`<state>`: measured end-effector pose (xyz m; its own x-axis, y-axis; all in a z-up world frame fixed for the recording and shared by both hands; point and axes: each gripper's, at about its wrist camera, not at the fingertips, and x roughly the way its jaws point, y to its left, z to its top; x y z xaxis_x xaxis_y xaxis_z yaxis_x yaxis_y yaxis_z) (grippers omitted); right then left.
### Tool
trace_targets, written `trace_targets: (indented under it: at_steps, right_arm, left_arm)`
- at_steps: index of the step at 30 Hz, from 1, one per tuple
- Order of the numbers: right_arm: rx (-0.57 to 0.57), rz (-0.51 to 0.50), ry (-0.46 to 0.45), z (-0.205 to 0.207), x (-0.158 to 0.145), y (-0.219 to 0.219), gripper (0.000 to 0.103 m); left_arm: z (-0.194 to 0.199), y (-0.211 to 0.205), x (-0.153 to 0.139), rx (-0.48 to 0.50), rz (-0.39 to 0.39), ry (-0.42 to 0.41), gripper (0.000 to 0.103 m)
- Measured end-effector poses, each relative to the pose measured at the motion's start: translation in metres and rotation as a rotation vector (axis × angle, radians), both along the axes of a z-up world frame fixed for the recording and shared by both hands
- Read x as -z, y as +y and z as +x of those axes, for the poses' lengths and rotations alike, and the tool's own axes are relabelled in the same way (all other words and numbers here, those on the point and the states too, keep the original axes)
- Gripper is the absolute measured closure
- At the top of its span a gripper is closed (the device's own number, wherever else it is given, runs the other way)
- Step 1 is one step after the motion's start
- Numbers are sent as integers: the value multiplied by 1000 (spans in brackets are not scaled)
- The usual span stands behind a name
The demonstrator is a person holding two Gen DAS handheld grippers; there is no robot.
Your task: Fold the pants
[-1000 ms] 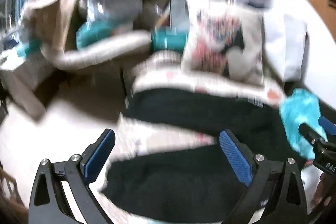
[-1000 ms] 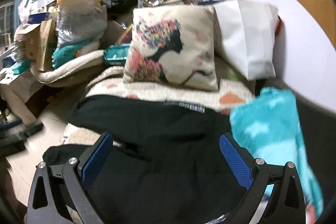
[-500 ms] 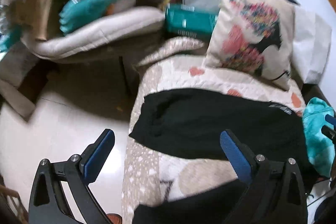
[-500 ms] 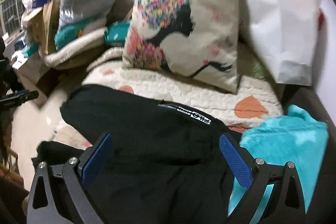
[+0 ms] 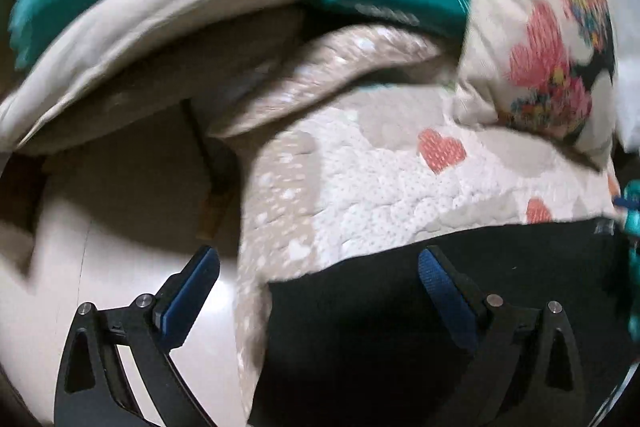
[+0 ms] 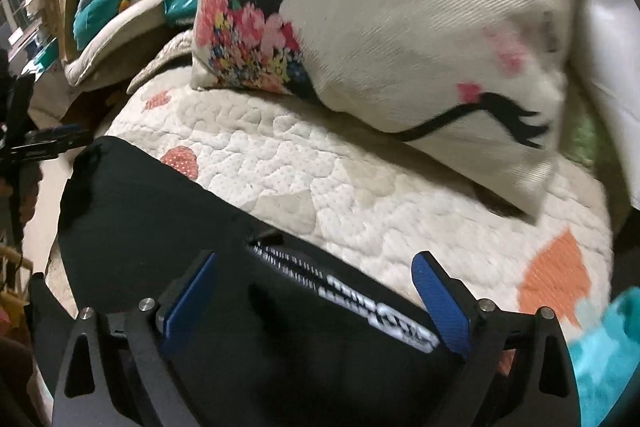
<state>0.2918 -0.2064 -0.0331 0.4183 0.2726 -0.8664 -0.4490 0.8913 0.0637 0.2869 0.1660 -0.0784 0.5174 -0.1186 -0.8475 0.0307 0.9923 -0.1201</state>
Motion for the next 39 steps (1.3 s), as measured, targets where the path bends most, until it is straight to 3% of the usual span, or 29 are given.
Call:
trace_targets:
  at_steps: [2,5,8,9,10,11,12,13,14,17,23,31,39]
  right_arm:
    - [-19,-2,25,8,9,3,7]
    - [-45,15,70,13,23,4,9]
    - [-65,8,64,9,31,6,9]
    - [-70,7,58,8,31,7,10]
    - [-70,13,56,6,30,6,13]
    - [-72,17,53,6,30,7,24]
    - [-81,29,57,4,28,7,37]
    - [-90,38,61,1,26,8,42]
    - [-100,37,65,-3,24,10,55]
    - [-101,35,66,-8,21,12,72]
    - [-71,50,32,-31,-2,12,84]
    - [-49,45,-25,-104,-41,12,87]
    - [-46,33,-17,-212,-46,-3,87]
  left_arm:
    - [8,-9,10,55,28,22,3]
    - [8,-17,13,109,6,13,6]
    - [4,-17,12,137,-70,25,35]
    - [2,-17,11,142,-67,22,49]
    - [0,-18,8,149,-60,15,57]
    - [-3,-18,5,160,-71,11,82]
    - [-6,-19,3,165,-86,17,90]
    - [-8,-20,1,165,-76,15,92]
    - [-11,-25,-1,176,-52,9,95]
    - [-14,-34,-7,175,0,-13,96]
    - [-33,-38,-40,144,29,-80,96]
    - [-121,-43,-96,132,81,-166,96]
    - [-240,-53,-109,128,81,-198,96]
